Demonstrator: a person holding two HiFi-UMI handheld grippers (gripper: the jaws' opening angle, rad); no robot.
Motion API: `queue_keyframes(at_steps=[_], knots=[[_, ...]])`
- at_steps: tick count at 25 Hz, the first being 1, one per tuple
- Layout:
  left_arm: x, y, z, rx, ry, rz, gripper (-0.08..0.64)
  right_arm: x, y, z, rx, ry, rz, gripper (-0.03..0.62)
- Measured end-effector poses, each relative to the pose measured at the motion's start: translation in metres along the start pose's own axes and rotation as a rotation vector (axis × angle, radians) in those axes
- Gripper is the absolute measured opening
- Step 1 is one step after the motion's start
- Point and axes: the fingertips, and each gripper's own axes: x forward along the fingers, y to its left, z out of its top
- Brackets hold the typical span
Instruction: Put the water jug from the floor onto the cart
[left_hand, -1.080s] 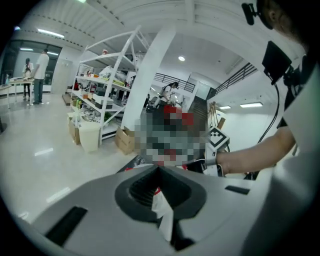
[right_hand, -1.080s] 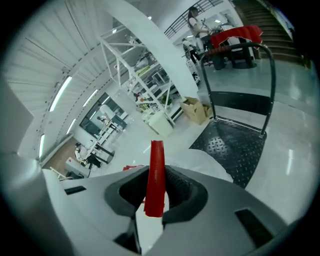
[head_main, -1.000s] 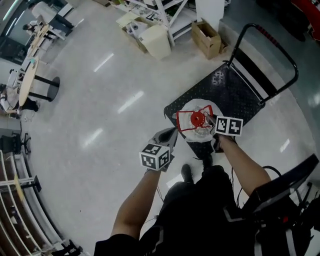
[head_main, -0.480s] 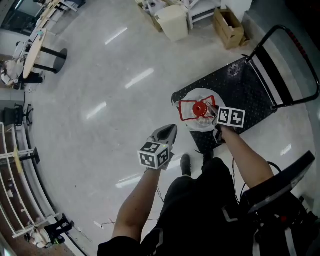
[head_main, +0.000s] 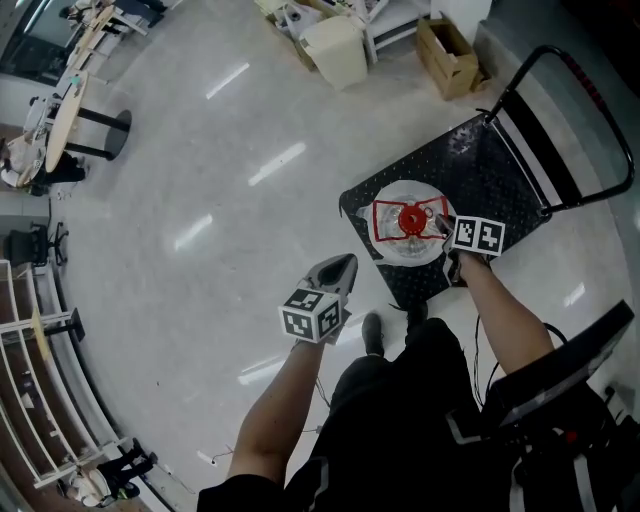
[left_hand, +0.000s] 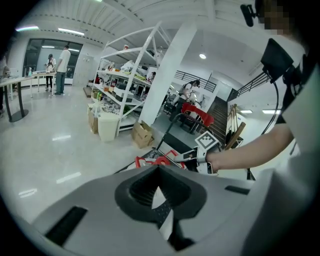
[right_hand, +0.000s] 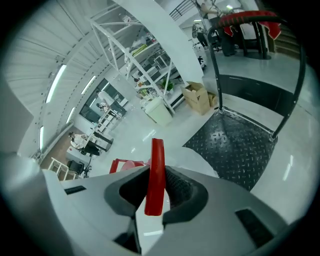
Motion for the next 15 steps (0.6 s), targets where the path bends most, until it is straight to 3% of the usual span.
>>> queue_keyframes(at_steps=[5,15], knots=[[0.002,-0.005,0.009,0.024,0.001,-0.013,-0.005,-0.004,-0.004,0.014,-0.076,-0.064,-0.035,0.083],[0.002,-0.027,0.045,0.163,-0.057,-0.088,-0.005,-0.064,0.018,0.057,-0.239,-0.232,-0.045,0.083]])
